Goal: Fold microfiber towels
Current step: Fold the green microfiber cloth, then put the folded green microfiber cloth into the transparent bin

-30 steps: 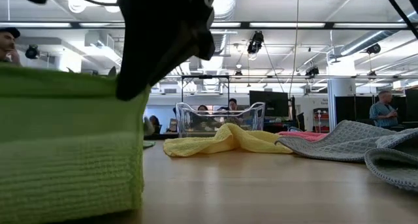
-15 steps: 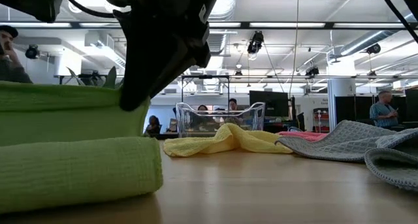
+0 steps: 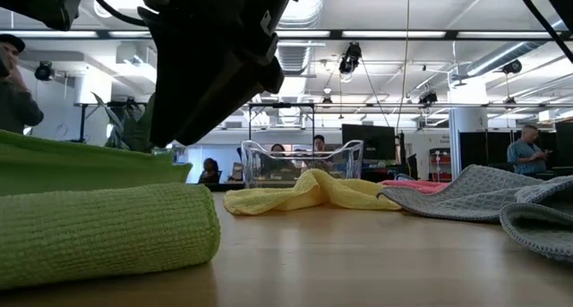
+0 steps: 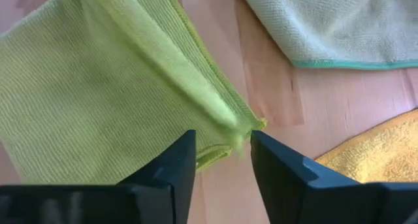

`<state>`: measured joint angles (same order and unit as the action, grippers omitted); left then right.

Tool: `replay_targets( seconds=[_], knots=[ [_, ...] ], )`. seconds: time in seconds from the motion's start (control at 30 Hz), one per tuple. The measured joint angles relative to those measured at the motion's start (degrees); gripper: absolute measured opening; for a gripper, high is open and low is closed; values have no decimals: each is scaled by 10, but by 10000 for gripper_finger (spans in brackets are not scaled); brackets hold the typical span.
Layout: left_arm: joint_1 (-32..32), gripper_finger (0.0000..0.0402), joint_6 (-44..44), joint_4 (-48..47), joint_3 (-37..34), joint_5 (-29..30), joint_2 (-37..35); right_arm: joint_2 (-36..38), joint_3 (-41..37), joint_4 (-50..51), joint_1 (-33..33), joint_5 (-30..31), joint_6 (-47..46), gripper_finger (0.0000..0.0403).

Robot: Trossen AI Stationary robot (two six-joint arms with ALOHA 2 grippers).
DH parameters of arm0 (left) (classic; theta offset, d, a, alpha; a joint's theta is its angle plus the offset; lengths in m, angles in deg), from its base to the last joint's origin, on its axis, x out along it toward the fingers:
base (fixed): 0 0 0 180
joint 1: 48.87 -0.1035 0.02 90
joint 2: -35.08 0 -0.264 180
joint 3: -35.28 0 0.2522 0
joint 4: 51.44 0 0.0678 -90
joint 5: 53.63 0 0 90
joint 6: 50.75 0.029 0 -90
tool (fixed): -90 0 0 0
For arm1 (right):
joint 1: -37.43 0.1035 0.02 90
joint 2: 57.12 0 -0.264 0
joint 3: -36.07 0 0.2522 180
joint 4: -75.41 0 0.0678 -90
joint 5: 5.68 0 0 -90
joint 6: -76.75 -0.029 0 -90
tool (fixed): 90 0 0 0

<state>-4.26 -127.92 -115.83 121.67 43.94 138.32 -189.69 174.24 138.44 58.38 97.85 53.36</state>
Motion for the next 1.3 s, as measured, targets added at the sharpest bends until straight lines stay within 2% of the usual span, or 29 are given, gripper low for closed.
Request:
replay_targets(
  seconds=[0.23, 0.37, 0.7, 0.93, 1.13, 1.3],
  knots=[
    [-4, 146, 0, -6, -8, 7, -1, 15, 18, 29, 0, -1, 1, 145],
    [-14, 175, 1, -40, 2, 0, -8, 41, 19, 54, 0, -3, 32, 136],
    [-3, 180, 38, -45, 40, 14, -84, 95, 19, 213, 10, -4, 63, 120],
    [39, 180, 73, 43, 54, 63, -74, 96, 7, 287, 52, -4, 86, 118],
    [64, 180, 75, 80, 63, 63, -38, 97, -51, 299, 90, -5, 100, 111],
    [64, 180, 94, 81, 120, 62, -18, 125, -141, 296, 106, -5, 90, 109]
  ],
)
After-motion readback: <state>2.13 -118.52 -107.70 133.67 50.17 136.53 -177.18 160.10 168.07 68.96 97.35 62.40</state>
